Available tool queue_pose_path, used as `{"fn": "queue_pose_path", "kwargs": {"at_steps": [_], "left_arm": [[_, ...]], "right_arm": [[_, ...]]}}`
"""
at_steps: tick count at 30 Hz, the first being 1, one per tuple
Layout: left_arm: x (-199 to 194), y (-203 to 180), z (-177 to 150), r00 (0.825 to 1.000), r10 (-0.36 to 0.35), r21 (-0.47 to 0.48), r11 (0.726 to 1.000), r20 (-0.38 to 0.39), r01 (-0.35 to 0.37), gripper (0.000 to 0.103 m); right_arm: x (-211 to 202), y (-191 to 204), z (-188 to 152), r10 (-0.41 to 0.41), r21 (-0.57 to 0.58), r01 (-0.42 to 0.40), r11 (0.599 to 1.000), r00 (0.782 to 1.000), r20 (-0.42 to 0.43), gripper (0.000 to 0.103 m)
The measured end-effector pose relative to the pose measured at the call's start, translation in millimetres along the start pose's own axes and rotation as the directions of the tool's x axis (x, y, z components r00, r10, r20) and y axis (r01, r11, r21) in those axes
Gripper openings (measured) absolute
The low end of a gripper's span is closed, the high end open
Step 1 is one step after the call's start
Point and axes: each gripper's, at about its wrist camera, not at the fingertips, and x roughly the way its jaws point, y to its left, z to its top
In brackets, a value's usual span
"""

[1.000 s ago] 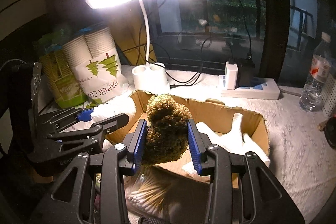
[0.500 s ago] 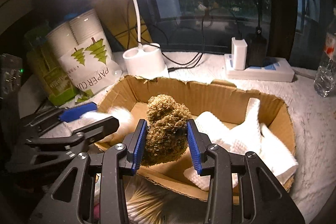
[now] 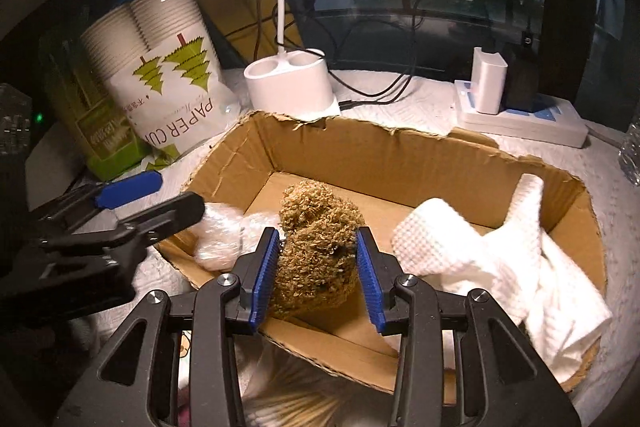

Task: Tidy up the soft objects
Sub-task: 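Lower the plush into the box and open the right tool while the left tool releases bubble wrap, then withdraw both tools from the box toward the remaining items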

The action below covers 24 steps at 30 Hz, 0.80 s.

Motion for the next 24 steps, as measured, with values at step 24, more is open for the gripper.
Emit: {"fn": "queue_pose_path", "kwargs": {"at_steps": [24], "left_arm": [[-26.1, 1.1, -3.5, 0.996, -0.065, -0.019, 0.998, 0.053, 0.066, 0.073]], "right_arm": [[-21.8, 9.3, -1.2, -0.066, -0.033, 0.068, 0.997, 0.996, 0.052, 0.057]]}}
